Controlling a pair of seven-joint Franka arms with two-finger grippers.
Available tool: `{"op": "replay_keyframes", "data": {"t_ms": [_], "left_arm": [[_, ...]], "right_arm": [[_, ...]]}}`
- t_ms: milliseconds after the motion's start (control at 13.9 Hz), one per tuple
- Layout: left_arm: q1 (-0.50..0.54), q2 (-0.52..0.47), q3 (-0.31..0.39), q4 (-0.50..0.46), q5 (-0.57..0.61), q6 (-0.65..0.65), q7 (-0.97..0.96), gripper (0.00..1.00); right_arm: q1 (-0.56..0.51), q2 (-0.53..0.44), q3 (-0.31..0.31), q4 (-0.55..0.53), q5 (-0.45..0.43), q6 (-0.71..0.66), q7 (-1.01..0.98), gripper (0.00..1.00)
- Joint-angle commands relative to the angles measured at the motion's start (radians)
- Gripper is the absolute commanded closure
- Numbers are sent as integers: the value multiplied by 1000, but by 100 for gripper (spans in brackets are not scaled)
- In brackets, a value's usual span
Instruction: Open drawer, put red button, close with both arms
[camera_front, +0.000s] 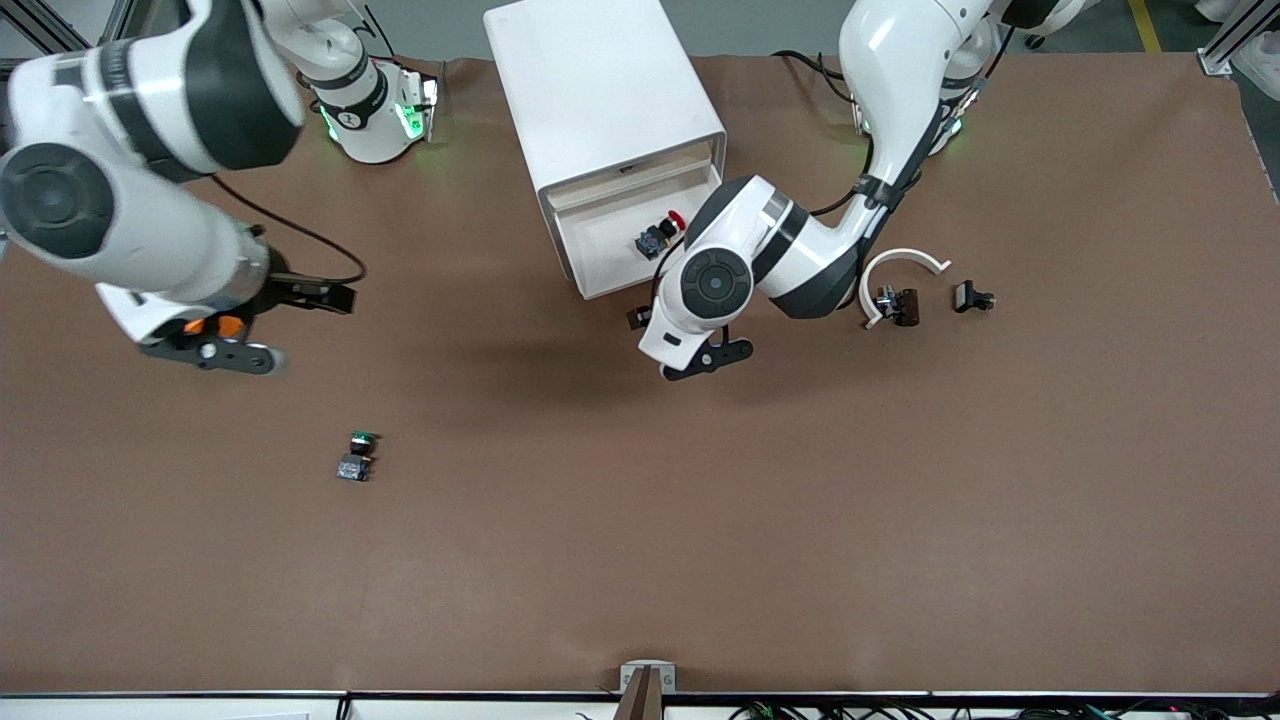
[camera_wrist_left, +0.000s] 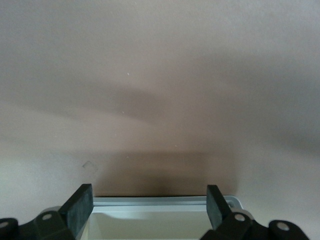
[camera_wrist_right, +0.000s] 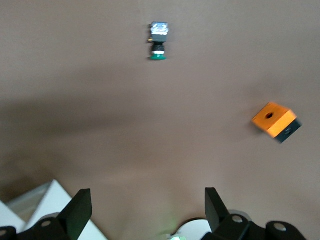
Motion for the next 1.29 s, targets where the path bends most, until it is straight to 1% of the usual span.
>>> {"op": "replay_keyframes", "data": {"t_ms": [0, 143, 287, 430, 574, 861, 1004, 1219], "left_arm": [[-26, -38, 2, -53, 19, 18, 6, 0], [-40, -38, 2, -65, 19, 18, 6, 0], [-52, -38, 2, -70, 19, 18, 6, 0], [-68, -38, 2, -70, 19, 18, 8, 0], [-89, -38, 0, -70, 19, 17, 8, 0], [-144, -35, 0, -70, 19, 18, 6, 0], [-176, -27, 0, -70, 19, 17, 8, 0], [-216, -23, 0, -70, 19, 18, 6, 0]], "right_arm": [[-97, -16, 21, -7, -24, -34, -186, 0], [-146, -27, 20, 3, -24, -50, -257, 0], [-169, -27, 18, 11, -30, -56, -287, 0], [-209, -25, 21, 17, -62, -65, -352, 0], [-234, -21, 21, 42, -74, -65, -380, 0], [-241, -18, 21, 62, -99, -64, -376, 0], [-244, -18, 21, 109, -97, -70, -371, 0], [-258, -18, 15, 160, -91, -137, -370, 0]]}}
